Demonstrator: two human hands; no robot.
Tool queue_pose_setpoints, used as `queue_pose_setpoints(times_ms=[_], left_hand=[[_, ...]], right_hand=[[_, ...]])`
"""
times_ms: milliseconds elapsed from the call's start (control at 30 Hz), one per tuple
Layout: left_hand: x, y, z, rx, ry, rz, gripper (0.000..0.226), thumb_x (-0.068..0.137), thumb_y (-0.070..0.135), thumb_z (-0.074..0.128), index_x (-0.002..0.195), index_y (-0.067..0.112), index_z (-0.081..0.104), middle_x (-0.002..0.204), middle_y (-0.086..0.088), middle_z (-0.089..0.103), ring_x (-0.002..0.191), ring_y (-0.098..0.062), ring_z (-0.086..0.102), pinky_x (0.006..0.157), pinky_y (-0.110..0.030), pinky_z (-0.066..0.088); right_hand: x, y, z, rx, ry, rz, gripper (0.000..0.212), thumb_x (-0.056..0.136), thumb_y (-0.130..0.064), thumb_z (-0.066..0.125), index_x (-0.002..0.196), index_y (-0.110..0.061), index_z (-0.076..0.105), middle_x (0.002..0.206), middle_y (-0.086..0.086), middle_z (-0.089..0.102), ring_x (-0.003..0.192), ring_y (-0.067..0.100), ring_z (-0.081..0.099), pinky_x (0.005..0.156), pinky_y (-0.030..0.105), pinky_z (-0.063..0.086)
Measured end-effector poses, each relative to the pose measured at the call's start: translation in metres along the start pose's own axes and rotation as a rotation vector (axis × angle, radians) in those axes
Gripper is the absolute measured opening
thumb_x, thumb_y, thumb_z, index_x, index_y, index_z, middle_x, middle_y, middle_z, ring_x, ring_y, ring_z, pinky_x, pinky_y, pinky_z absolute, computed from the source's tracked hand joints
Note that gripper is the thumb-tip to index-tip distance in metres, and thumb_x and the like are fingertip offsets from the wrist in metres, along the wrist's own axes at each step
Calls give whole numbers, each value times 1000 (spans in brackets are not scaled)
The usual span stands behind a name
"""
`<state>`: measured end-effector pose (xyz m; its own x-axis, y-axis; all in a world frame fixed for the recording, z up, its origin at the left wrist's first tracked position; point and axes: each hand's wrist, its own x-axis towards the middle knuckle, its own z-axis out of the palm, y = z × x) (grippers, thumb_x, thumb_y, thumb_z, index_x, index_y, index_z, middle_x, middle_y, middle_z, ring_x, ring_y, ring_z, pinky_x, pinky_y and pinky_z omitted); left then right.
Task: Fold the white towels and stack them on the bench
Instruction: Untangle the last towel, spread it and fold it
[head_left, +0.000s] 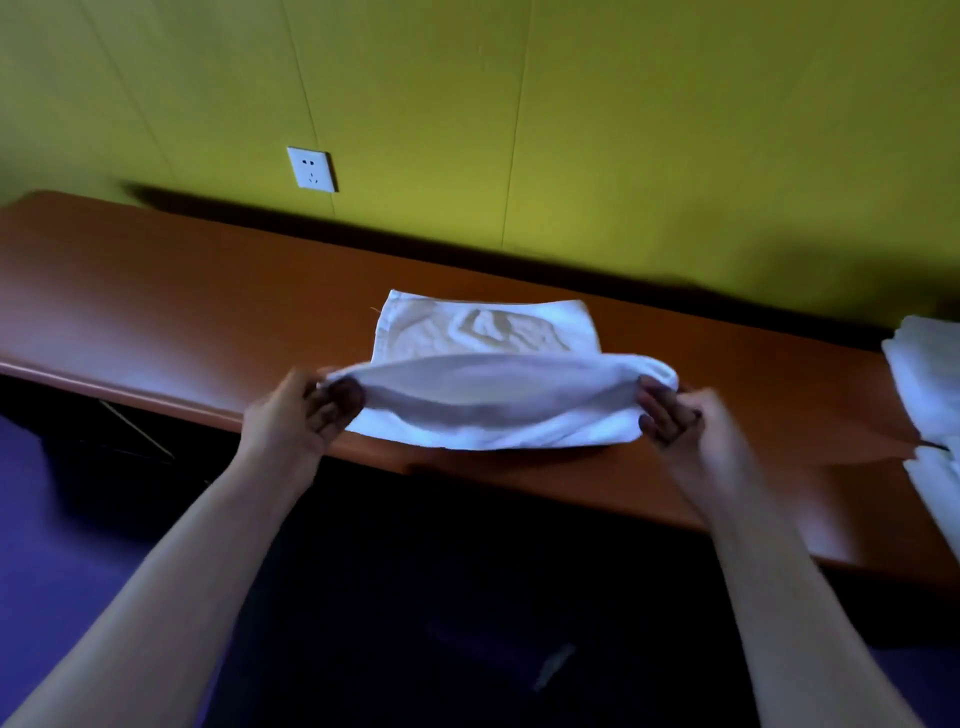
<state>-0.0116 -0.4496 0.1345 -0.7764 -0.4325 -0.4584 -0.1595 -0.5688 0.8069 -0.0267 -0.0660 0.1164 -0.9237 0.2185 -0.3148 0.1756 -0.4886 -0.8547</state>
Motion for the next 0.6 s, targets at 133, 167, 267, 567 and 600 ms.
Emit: queue_pose_setpoints(times_ms=[133, 167, 267, 567, 600], left_hand=[[49, 7, 28, 217, -78, 104, 5, 89, 1, 64, 85, 1, 67, 78, -14, 74, 66, -24, 73, 72, -33, 61], [61, 7, 36, 347, -60, 154, 5, 88, 8, 72, 85, 5, 70, 76, -10, 75, 63, -22, 72, 71, -32, 61], [108, 10, 57, 723, 31, 336, 24, 88, 34, 76, 89, 11, 71, 72, -5, 70, 51, -16, 62, 48, -22, 54], [234, -14, 116, 1072, 204, 469, 40, 83, 53, 70, 69, 16, 67, 63, 2, 68, 67, -26, 69, 72, -40, 61], [241, -16, 119, 1098, 220, 464, 40, 84, 53, 69, 69, 16, 66, 63, 2, 68, 71, -27, 70, 75, -40, 60]], right_hand=[[62, -4, 28, -635, 154, -302, 26, 86, -25, 76, 100, -4, 69, 75, 7, 73, 59, 4, 68, 54, 25, 47], [80, -5, 36, -747, 184, -371, 27, 83, -32, 78, 91, -7, 71, 69, 5, 70, 51, 1, 62, 55, 28, 44], [143, -6, 56, -956, 195, -467, 25, 82, -39, 77, 83, -15, 71, 71, 3, 67, 60, 7, 55, 60, 32, 40], [276, 35, 63, -1113, 96, -506, 22, 93, -27, 67, 80, -12, 58, 71, 7, 55, 69, 21, 53, 61, 27, 30], [281, 37, 63, -1117, 101, -499, 24, 93, -29, 67, 78, -12, 57, 70, 7, 54, 68, 21, 52, 61, 27, 29]])
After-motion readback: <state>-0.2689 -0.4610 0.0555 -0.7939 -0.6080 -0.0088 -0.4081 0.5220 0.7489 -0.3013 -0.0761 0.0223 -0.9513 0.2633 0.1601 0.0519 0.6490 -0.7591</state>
